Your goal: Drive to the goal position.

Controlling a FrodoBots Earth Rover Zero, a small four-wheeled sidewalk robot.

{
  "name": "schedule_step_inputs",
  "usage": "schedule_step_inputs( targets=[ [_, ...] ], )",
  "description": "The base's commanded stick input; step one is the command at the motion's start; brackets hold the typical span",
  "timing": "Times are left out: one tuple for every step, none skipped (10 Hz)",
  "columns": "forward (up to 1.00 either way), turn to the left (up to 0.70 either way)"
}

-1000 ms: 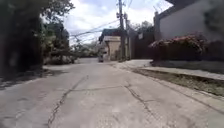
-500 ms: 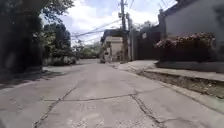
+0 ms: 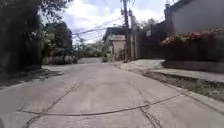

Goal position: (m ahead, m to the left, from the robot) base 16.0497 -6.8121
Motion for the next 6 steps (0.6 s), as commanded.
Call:
schedule_step_inputs(
  targets=[
    [1.0,0.0],
    [1.0,0.0],
    [1.0,0.0],
    [1.0,0.0],
    [1.0,0.0],
    [1.0,0.0]
  ],
)
